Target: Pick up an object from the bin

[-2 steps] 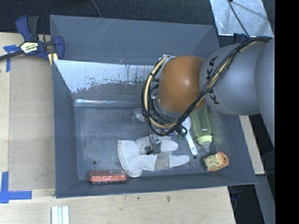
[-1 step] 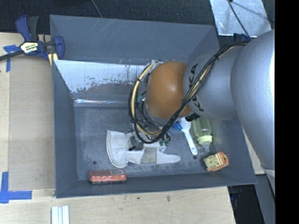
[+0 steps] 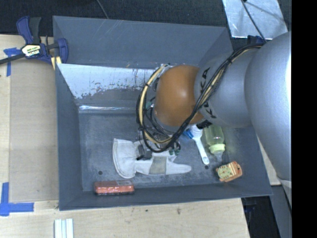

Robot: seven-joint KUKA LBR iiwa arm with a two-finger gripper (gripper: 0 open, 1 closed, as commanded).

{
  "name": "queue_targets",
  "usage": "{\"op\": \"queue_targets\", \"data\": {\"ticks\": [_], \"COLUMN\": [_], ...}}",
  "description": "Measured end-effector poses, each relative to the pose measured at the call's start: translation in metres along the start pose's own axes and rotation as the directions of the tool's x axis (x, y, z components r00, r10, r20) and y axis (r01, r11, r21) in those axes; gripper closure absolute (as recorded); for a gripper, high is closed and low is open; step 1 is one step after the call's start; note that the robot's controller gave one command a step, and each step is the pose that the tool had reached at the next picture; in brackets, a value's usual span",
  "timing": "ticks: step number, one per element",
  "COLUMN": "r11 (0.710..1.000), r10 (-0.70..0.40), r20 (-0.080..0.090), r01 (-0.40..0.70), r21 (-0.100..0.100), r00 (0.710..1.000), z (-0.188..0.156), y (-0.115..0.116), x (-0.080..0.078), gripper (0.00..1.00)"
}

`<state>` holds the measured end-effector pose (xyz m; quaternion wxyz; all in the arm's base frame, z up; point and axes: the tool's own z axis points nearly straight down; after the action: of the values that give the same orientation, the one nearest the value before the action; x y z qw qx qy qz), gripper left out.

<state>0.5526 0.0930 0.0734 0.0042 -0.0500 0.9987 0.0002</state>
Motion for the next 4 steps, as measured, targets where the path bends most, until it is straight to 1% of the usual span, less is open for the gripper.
{"op": "queue_targets", "data": {"ticks": [1,2,4], "r11": [1.0,1.0,1.0], "r10": [0.0,0.0,0.001], "r20": [0.001,-0.005,-0.008], "r01": [0.0,0.0,-0.001], "r21": [0.0,0.0,0.0], "r00": [1.0,1.0,1.0], "z": [-0.001,-0.008,-0.032], "y": [0.0,0.0,0.0], "x": [0.0,0.001,0.001], "gripper": [1.0,1.0,1.0]}}
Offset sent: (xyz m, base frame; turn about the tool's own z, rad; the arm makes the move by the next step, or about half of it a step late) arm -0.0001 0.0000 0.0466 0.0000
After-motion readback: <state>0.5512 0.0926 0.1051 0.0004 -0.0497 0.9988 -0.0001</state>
